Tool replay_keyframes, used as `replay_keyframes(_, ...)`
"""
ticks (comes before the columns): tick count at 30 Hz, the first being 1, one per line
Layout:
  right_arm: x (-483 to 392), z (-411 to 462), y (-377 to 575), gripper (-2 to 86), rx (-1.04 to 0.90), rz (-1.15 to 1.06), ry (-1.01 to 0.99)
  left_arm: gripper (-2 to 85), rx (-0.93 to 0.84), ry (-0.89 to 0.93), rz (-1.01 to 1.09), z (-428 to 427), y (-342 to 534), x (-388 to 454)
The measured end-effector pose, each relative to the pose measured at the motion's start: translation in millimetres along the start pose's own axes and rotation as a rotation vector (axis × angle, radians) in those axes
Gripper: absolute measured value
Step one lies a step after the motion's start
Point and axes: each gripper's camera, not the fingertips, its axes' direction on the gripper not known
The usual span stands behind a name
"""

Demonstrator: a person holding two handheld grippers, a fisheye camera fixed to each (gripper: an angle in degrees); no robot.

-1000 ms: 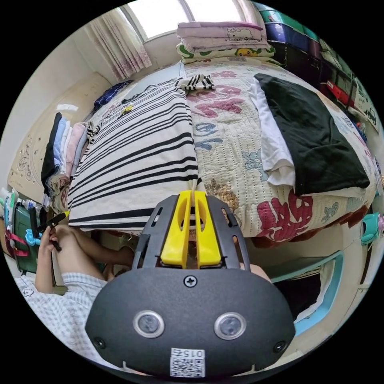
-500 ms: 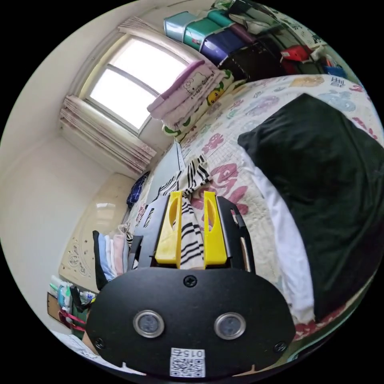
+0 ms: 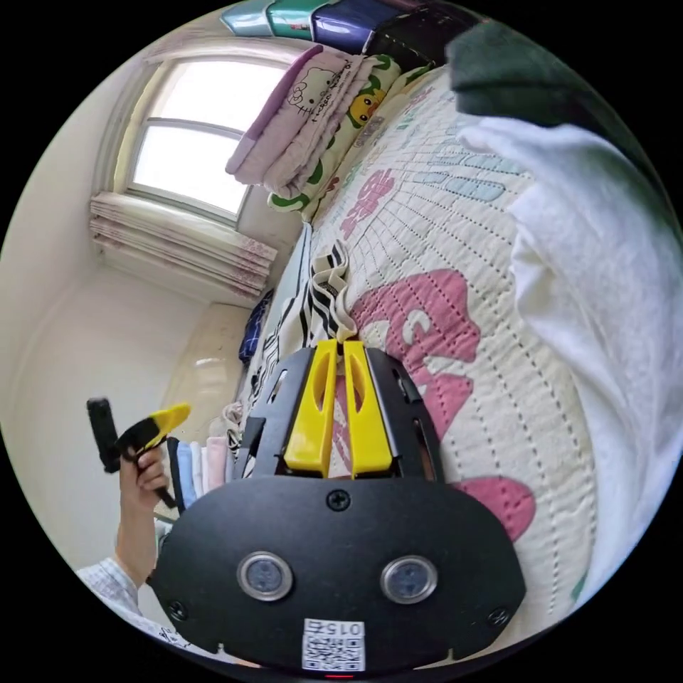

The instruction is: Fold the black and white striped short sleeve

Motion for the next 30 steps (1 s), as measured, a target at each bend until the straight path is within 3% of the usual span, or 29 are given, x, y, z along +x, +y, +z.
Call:
replay_keyframes(7,-0.4,-38.0,-24.2,0.4,0.028,-0.018,-0.152,9.9,-0.048,-0.123,-0.006,125.1,-116.6,36.4)
replay_keyframes(17,3.8,-60.0,-36.0,0.4,0.013,-0.007,-0.196,8.1,-0.018,-0.138,-0.126,227.7,-180.1,45.9)
replay_keyframes(19,7.5,-62.2,-31.3,0.4,0.011,-0.010,-0.207,6.6,-0.052,-0.214,-0.152,251.0,-183.3,46.7)
replay_keyframes(22,12.9,-62.0,-21.9,0.5,0.009,-0.013,-0.203,2.1,0.002,-0.308,-0.152,258.1,-177.0,52.3)
replay_keyframes(26,19.6,-61.1,-3.9,0.5,0.015,-0.013,-0.181,0.3,-0.016,-0.244,-0.088,239.0,-179.7,50.6)
replay_keyframes(30,-9.0,-69.3,27.2,0.5,0.057,-0.227,-0.116,-0.2,0.116,-0.247,-0.030,144.5,-156.3,25.8)
